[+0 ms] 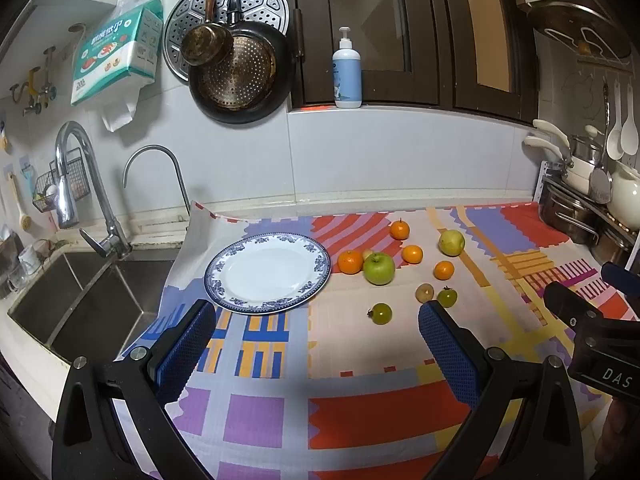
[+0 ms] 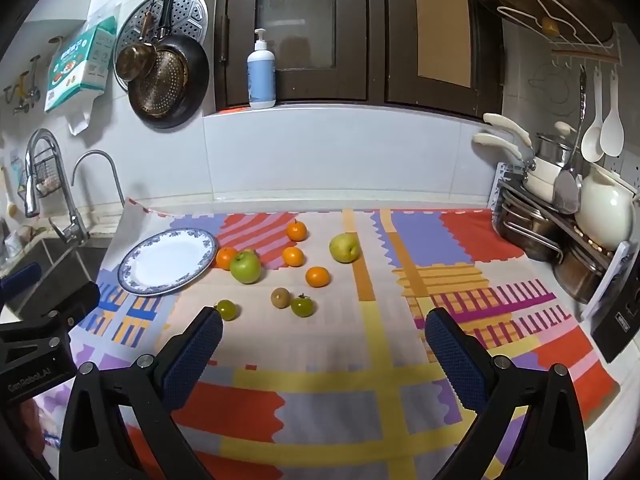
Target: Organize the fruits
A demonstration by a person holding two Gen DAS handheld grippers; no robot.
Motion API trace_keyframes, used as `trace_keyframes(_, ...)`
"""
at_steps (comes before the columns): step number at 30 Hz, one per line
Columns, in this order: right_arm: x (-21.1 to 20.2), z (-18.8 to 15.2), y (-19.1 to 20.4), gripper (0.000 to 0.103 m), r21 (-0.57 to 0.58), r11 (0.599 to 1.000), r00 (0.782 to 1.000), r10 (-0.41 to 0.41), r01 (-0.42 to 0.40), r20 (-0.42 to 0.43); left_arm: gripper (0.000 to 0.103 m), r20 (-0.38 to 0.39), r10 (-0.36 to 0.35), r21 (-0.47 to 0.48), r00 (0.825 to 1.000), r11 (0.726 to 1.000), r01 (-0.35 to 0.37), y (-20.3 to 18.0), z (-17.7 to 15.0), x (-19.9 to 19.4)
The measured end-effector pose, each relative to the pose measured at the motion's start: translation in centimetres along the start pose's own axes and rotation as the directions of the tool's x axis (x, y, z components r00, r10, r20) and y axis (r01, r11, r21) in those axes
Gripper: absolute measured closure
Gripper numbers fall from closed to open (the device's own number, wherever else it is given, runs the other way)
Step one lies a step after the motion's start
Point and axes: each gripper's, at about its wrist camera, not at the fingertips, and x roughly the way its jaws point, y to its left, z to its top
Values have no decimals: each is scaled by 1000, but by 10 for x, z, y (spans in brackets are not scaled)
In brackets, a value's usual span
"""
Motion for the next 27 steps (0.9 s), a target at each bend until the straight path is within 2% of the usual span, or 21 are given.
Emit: trace_keyframes(27,3,1,-2,1,-1,1000,1000,-2,2,6,0,3,-2,2,1000,1000,2,-3,1,1)
